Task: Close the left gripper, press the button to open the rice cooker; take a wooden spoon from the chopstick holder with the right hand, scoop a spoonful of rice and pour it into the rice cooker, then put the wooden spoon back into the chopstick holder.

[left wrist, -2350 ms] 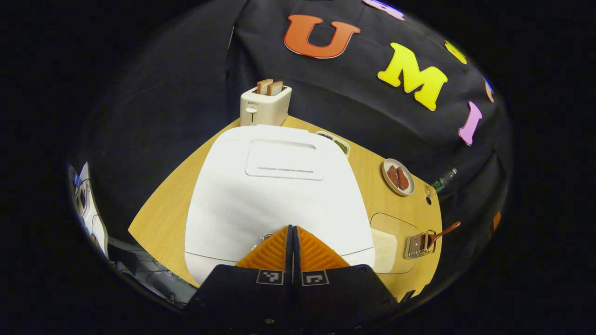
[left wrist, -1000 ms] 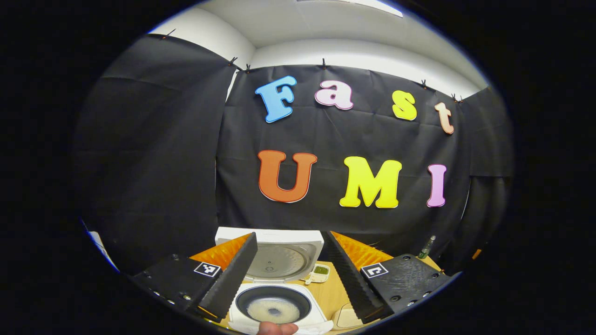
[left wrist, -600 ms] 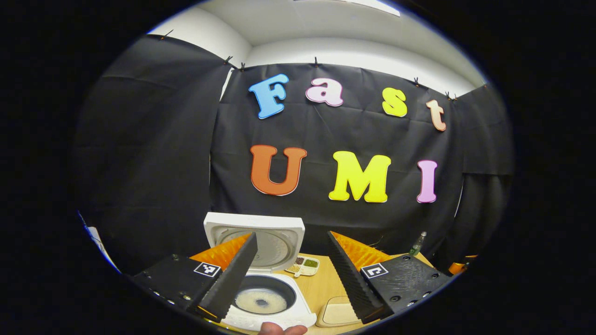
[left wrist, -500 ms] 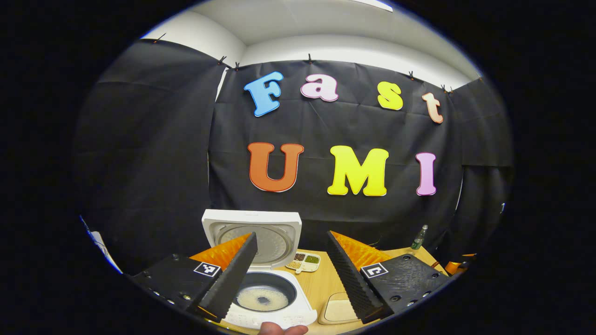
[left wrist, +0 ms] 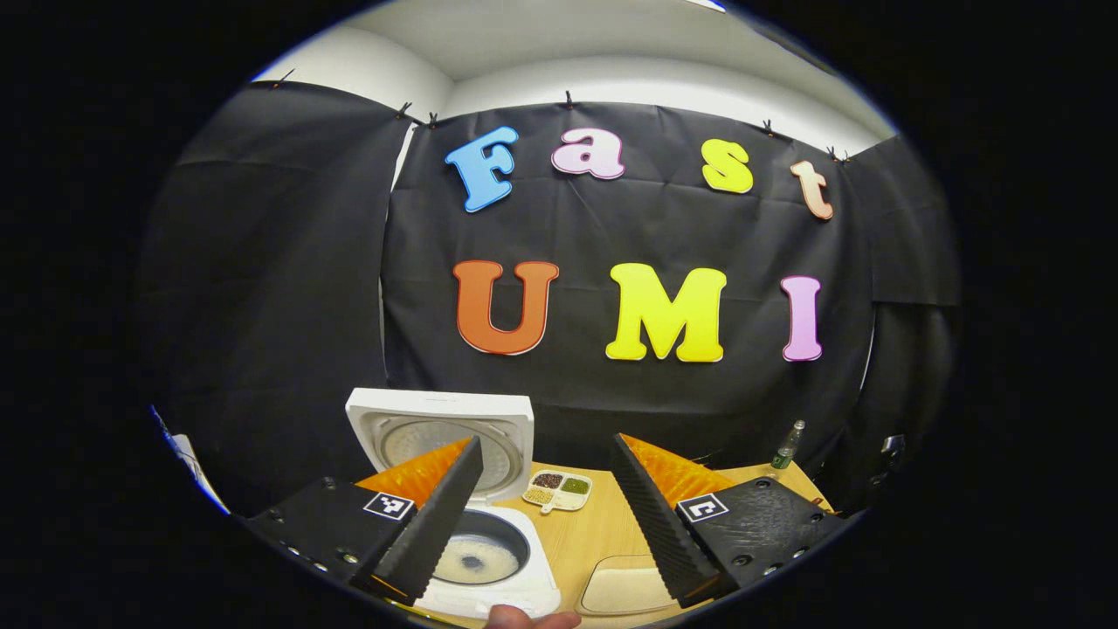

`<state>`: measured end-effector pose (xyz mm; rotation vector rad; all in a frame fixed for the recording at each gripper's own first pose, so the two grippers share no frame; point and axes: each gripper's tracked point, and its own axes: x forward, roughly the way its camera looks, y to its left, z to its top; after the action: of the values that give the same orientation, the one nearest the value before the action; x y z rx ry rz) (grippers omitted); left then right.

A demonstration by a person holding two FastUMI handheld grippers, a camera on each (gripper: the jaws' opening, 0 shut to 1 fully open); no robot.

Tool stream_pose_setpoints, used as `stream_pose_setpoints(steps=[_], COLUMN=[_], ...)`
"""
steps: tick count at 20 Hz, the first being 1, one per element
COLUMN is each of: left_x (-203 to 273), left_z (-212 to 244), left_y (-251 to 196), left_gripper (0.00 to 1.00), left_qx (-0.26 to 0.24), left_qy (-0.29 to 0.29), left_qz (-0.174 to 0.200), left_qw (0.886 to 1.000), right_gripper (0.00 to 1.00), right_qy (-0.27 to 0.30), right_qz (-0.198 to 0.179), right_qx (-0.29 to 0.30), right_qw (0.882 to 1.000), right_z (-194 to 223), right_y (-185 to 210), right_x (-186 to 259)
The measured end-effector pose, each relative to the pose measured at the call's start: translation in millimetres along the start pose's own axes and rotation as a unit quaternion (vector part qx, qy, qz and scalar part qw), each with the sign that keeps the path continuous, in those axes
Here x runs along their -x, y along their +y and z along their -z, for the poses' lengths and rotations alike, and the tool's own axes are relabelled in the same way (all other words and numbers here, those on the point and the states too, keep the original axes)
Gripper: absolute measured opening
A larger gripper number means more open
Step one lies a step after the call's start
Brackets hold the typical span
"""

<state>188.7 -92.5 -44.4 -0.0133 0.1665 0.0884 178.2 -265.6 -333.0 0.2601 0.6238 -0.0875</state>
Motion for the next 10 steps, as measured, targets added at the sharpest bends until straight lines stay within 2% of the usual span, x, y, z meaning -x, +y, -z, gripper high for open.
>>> stream_pose_setpoints(steps=[2, 3, 4, 5, 7, 10], left_x=[-8, -12, -15, -17, -19, -18], left_z=[4, 4, 6, 8, 11, 14], left_y=[-9, -12, -14, -15, -19, -18], left_gripper=[0.94, 0.94, 0.94, 0.94, 0.94, 0.94], left_qx=[-0.005, -0.008, -0.01, -0.009, -0.004, -0.006], left_qy=[0.009, 0.011, 0.013, 0.017, 0.021, 0.021], left_qz=[-0.001, -0.003, -0.007, -0.012, -0.018, -0.021], left_qw=[1.0, 1.0, 1.0, 1.0, 1.0, 1.0], right_gripper=[0.75, 0.76, 0.63, 0.6, 0.42, 0.24], right_qy=[0.005, 0.006, 0.009, 0.013, 0.022, 0.028], right_qz=[-0.01, -0.013, -0.017, -0.02, -0.026, -0.024], right_qx=[-0.006, -0.013, -0.02, -0.026, -0.032, -0.032], right_qw=[1.0, 1.0, 1.0, 0.999, 0.999, 0.999], right_z=[-1, -3, -1, 0, 1, 0], right_y=[0, 0, 1, 0, -1, -6], right_x=[-14, -19, -25, -29, -35, -35])
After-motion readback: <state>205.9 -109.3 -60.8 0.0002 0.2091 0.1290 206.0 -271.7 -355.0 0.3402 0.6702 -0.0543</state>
